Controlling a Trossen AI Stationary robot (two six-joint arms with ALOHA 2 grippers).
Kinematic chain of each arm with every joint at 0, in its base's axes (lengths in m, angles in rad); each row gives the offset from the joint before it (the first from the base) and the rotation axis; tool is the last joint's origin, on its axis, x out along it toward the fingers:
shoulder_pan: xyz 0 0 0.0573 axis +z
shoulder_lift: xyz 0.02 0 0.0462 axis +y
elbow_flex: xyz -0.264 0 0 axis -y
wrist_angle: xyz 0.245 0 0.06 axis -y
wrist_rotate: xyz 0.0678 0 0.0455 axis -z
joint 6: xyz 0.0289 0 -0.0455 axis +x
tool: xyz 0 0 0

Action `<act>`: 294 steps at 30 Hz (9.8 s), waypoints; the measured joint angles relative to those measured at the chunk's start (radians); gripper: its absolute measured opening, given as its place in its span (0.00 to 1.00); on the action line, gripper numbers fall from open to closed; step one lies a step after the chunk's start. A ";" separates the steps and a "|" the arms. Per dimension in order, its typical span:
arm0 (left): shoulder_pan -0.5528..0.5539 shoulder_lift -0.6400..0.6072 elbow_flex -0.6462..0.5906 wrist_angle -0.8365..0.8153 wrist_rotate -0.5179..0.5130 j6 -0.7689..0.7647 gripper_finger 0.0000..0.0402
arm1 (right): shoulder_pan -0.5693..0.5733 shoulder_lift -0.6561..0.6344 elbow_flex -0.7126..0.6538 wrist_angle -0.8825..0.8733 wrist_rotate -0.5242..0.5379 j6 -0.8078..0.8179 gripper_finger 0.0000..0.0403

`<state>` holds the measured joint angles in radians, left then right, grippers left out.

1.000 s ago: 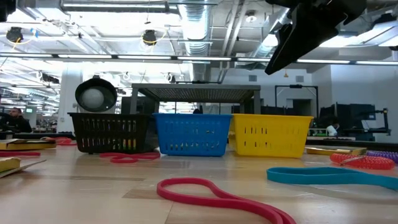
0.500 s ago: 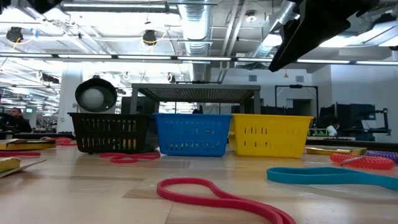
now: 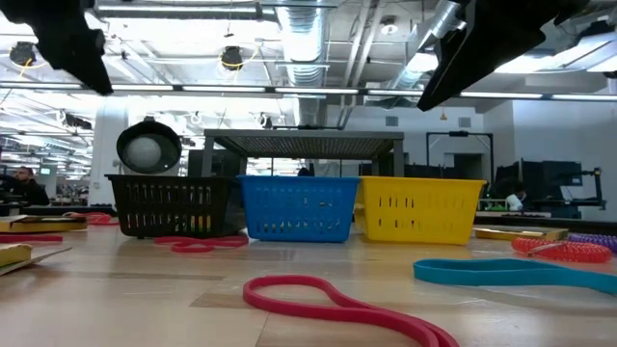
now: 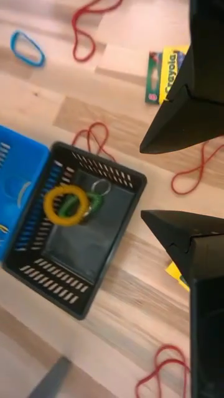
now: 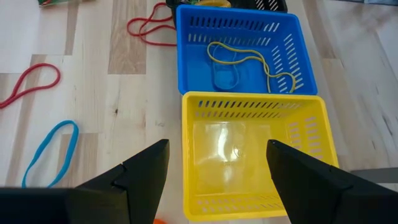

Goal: Pick & Place Office Desk Supplies
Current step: Put the yellow crayon box into the yellow basket

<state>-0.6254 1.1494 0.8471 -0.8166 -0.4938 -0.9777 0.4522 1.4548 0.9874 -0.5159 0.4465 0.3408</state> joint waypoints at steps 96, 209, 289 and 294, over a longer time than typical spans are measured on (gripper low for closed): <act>0.090 0.444 -0.021 -0.093 0.159 -0.234 0.38 | -0.011 0.000 0.000 0.000 0.000 -0.008 0.66; 0.143 0.443 -0.025 -0.106 0.241 -0.172 0.40 | -0.010 0.000 0.000 0.000 0.000 0.011 0.66; -0.068 0.562 0.185 -0.320 0.187 -0.395 0.00 | -0.010 0.038 -0.093 0.054 0.054 0.019 0.66; -0.048 0.646 0.215 -0.381 0.189 -0.390 0.00 | -0.001 0.038 -0.094 0.058 0.061 0.018 0.66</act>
<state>-0.6734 1.7950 1.0616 -1.1973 -0.3048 -1.3675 0.4515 1.4929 0.8936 -0.4583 0.5076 0.3589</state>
